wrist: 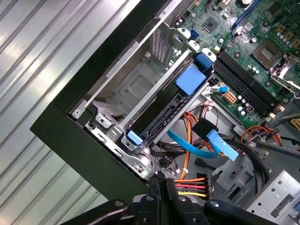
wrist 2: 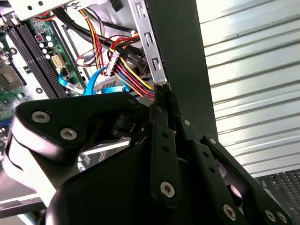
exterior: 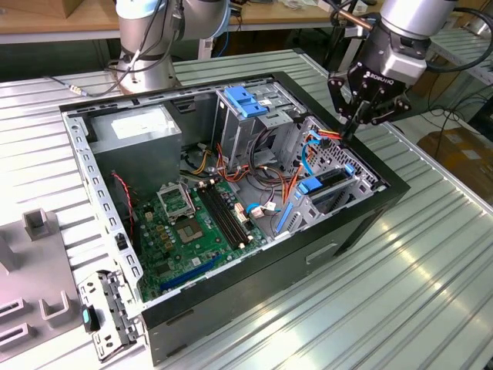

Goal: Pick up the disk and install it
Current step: 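Insert the first disk wire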

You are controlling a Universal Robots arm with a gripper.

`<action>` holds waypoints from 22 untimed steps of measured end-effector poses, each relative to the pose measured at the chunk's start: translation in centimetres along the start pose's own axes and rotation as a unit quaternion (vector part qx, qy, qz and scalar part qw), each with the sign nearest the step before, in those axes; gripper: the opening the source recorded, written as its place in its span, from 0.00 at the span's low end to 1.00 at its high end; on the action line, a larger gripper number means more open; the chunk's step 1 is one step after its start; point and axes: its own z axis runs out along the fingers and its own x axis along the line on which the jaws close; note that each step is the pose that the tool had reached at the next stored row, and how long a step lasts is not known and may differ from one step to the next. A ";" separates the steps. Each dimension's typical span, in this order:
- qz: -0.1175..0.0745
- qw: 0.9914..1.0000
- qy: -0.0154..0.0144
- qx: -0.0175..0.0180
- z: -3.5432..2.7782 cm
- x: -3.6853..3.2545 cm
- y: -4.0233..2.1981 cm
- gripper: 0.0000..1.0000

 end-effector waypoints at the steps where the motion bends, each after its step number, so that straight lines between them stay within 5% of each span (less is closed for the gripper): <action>1: 0.003 1.000 0.000 0.000 0.03 -0.03 0.04 0.16; 8: 0.032 0.999 0.000 -0.001 0.28 -0.30 0.34 0.16; 12: 0.062 0.998 0.001 -0.001 0.38 -0.31 0.35 0.16; 18: 0.106 0.994 0.001 -0.002 0.51 -0.33 0.37 0.16; 22: 0.108 0.994 0.001 -0.002 0.57 -0.67 0.84 0.16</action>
